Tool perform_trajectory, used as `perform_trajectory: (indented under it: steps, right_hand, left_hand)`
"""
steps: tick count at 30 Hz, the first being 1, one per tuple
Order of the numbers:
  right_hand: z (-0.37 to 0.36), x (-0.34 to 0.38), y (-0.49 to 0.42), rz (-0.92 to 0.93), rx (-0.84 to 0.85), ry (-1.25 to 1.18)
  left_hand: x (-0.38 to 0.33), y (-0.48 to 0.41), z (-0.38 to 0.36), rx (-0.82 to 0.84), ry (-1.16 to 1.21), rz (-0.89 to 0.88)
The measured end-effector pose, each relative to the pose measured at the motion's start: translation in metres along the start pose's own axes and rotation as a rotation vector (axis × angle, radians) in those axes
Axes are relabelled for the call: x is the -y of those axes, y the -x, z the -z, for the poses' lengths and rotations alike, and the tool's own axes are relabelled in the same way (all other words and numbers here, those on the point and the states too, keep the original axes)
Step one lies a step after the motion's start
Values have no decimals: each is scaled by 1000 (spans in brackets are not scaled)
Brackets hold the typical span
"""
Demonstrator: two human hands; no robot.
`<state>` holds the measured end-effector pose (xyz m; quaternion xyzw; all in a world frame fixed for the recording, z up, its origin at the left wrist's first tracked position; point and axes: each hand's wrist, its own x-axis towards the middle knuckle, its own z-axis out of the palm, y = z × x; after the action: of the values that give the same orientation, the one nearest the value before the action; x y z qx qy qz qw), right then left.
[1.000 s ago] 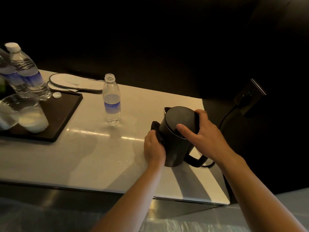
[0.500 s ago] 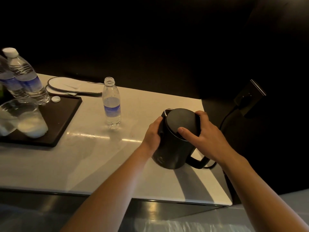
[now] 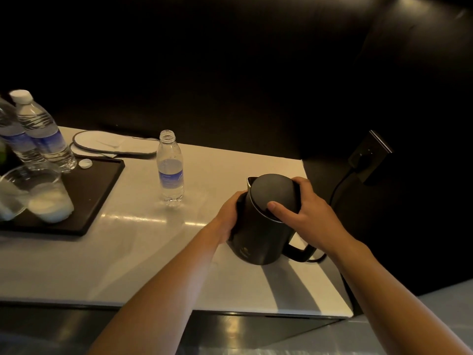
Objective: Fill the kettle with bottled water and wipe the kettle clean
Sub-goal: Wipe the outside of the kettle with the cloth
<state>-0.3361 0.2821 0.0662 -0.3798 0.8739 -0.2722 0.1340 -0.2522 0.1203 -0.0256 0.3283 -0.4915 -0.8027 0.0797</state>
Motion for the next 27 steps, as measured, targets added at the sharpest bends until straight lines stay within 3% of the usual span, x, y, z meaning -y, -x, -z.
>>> perform_trajectory:
  steps: [6,13,18,20,23,27]
  right_hand:
    - [-4,-1,-2,-11,-2,-11]
    - [-1,-1,-1,-8,5,11]
    - [0,-2,-2,-6,22,-9]
    - [0,-3,-3,-4,26,-17]
    - [1,-5,-3,6,23,-26]
    - [1,-8,-4,17,23,-18]
  left_hand:
    - [44,11,-8,-33,251,-264]
    - [94,40,-43,-342,299,-489]
    - [120,60,-86,-507,-66,-414]
    - [121,56,-85,-567,-93,-445]
    - [118,39,-69,-612,17,-526]
    - [97,20,-46,-496,248,-519]
